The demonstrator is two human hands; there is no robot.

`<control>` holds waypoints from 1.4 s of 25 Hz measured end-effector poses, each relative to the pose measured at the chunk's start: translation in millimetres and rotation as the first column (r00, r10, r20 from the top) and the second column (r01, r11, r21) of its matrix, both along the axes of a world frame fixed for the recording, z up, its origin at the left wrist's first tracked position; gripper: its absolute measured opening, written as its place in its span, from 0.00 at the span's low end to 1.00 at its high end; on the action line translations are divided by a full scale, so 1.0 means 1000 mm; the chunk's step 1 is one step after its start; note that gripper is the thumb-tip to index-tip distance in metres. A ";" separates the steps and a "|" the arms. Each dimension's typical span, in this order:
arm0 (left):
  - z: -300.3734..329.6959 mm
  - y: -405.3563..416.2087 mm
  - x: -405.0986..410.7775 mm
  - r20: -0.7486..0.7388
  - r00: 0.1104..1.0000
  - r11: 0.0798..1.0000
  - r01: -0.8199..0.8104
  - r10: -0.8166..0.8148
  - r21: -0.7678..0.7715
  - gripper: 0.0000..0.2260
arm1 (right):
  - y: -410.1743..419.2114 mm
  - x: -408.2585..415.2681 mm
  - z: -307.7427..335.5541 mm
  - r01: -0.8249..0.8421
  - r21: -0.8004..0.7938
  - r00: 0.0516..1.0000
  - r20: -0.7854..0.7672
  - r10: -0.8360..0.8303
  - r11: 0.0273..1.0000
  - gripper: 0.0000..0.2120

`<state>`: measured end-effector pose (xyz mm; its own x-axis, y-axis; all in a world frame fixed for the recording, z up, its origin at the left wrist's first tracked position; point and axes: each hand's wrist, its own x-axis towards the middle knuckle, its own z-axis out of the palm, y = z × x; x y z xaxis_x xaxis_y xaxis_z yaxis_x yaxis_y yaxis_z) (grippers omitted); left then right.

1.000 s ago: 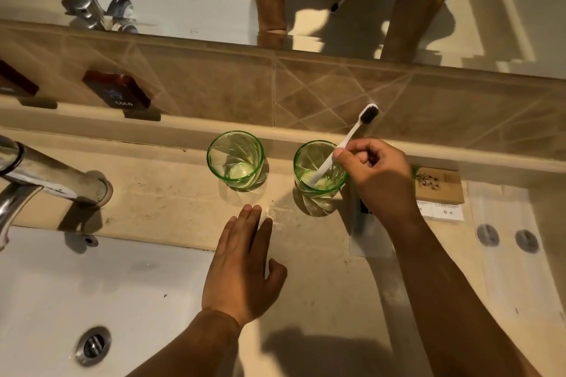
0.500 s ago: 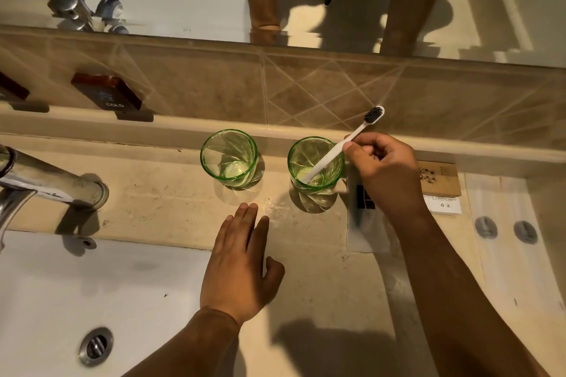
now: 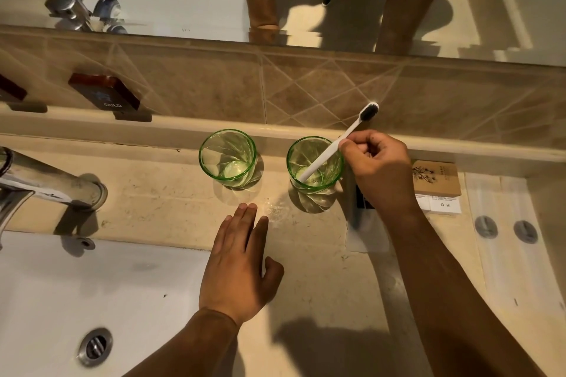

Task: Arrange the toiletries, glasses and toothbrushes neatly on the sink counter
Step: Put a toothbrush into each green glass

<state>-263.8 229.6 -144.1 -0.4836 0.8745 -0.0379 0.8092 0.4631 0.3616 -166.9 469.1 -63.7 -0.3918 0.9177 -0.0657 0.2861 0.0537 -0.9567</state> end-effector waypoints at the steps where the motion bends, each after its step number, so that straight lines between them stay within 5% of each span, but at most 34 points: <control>1: 0.000 0.000 0.000 0.002 1.000 1.000 0.001 -0.001 0.003 0.30 | -0.001 0.000 -0.001 0.014 0.008 1.000 0.012 -0.014 1.000 0.03; 21: -0.003 0.000 -0.001 -0.012 1.000 1.000 0.005 -0.004 0.031 0.30 | -0.006 -0.005 -0.003 0.052 0.041 0.997 0.055 -0.054 0.998 0.09; 30: 0.002 0.000 0.000 -0.013 1.000 0.998 0.024 -0.023 0.055 0.29 | -0.064 0.036 0.011 0.151 -0.087 0.978 0.157 -0.136 0.985 0.06; 35: 0.004 0.000 -0.001 -0.019 0.999 0.997 0.046 -0.045 0.054 0.29 | -0.175 0.123 -0.003 -0.111 -0.199 0.918 0.355 0.177 0.974 0.07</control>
